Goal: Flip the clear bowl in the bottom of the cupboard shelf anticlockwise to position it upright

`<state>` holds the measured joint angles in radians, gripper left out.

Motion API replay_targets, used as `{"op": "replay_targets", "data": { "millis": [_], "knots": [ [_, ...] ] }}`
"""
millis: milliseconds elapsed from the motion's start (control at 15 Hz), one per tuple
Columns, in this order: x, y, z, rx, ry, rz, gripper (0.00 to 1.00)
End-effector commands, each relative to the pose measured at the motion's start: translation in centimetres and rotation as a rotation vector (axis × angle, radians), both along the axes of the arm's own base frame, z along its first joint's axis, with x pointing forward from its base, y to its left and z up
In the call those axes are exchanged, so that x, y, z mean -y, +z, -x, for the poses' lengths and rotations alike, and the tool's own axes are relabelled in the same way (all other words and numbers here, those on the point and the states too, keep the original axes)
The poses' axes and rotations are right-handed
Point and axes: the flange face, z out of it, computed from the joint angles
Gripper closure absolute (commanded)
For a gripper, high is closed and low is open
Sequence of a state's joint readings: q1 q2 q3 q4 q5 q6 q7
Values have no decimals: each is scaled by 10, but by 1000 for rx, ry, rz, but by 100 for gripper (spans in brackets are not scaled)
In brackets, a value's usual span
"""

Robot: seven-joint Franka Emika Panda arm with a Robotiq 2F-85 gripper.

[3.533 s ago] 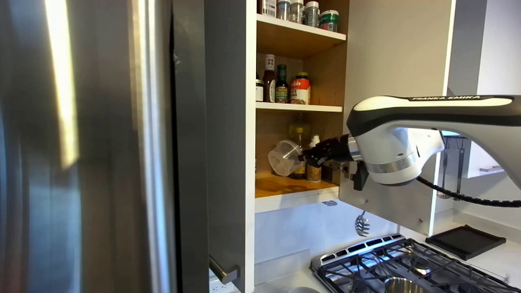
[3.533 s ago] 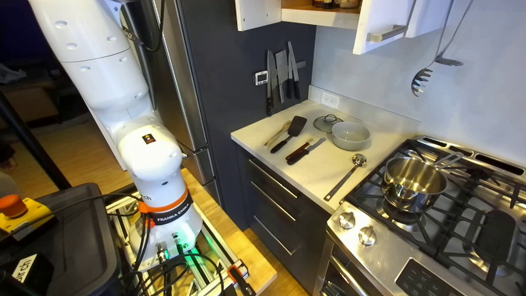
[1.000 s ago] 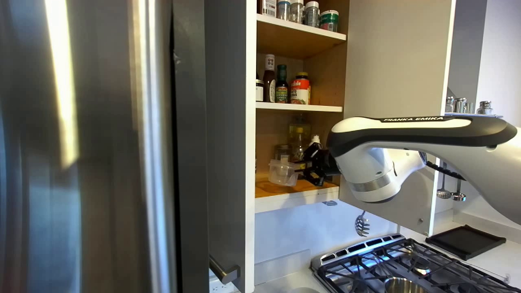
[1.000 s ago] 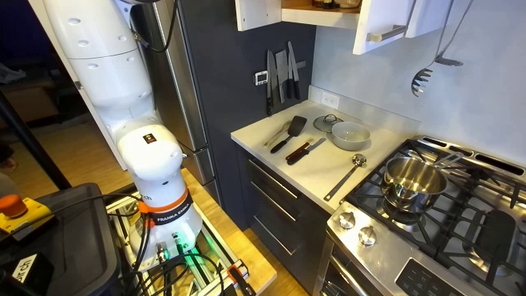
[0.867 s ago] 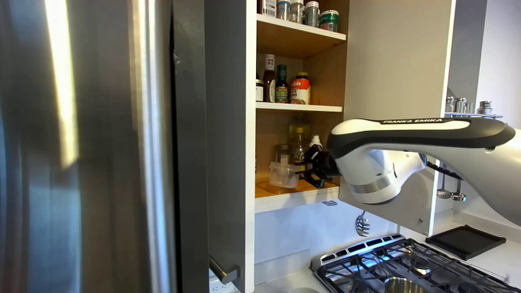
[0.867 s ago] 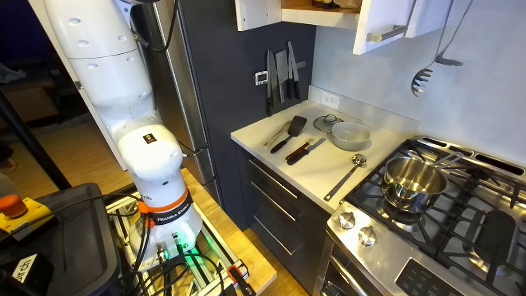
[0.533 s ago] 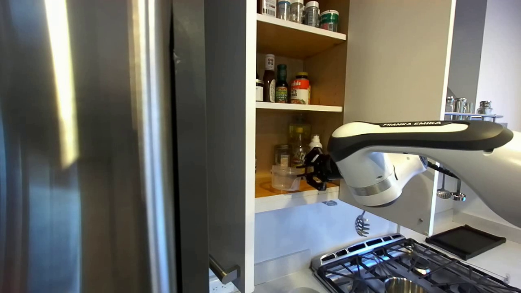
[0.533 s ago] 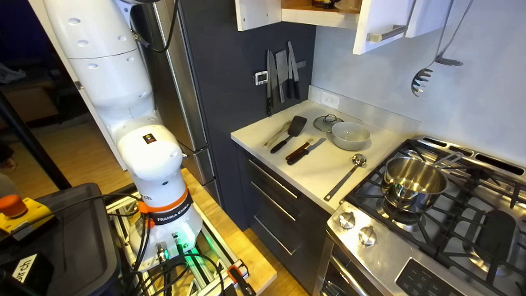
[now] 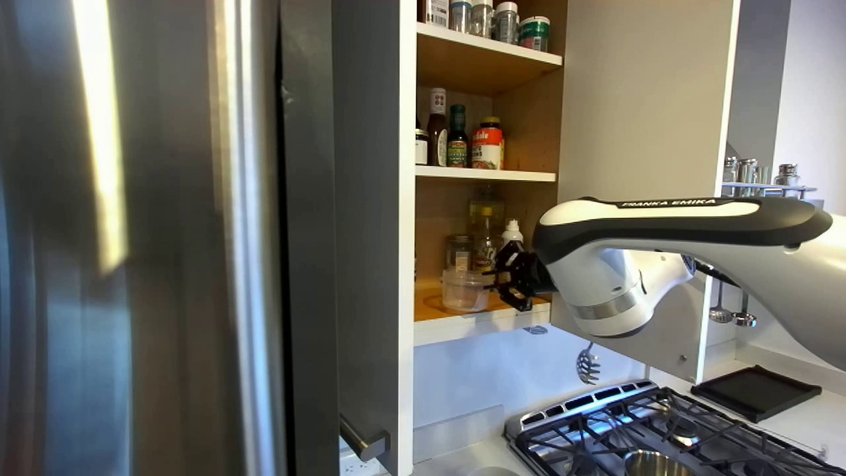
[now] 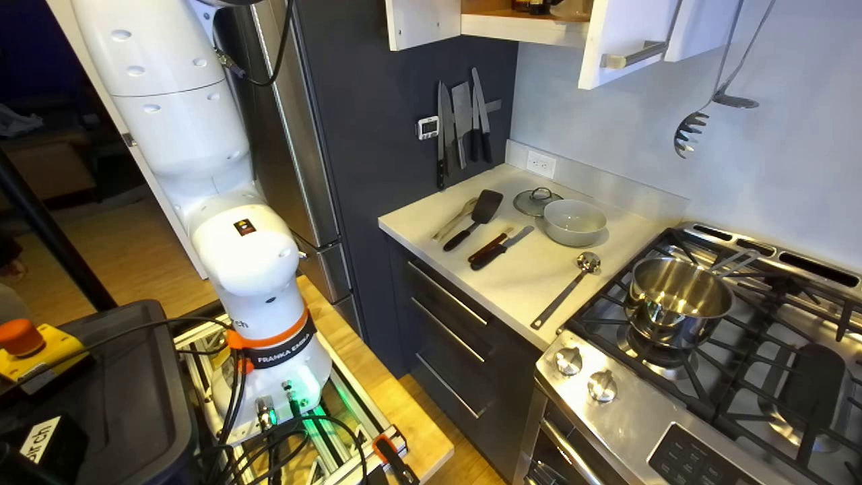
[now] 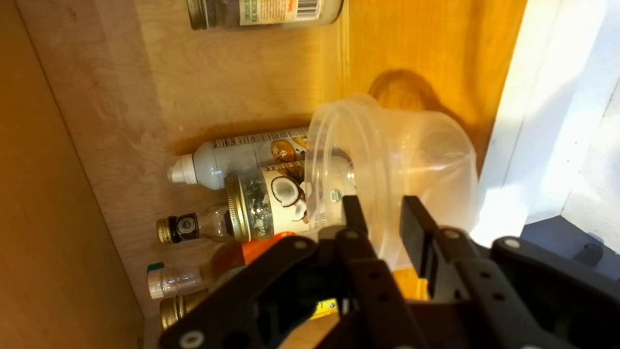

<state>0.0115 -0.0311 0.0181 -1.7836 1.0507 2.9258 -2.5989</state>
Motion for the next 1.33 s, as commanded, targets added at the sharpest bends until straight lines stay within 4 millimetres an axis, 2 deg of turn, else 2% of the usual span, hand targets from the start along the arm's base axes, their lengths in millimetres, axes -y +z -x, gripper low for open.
{"op": "replay_targets", "data": {
  "millis": [0, 867, 933, 1267],
  "knots": [
    [4, -7, 5, -6, -2, 26, 94],
    [10, -6, 9, -5, 7, 64, 94],
    [10, -7, 9, -5, 6, 65, 60],
    [11, -5, 9, 5, 3, 64, 20]
  ]
}}
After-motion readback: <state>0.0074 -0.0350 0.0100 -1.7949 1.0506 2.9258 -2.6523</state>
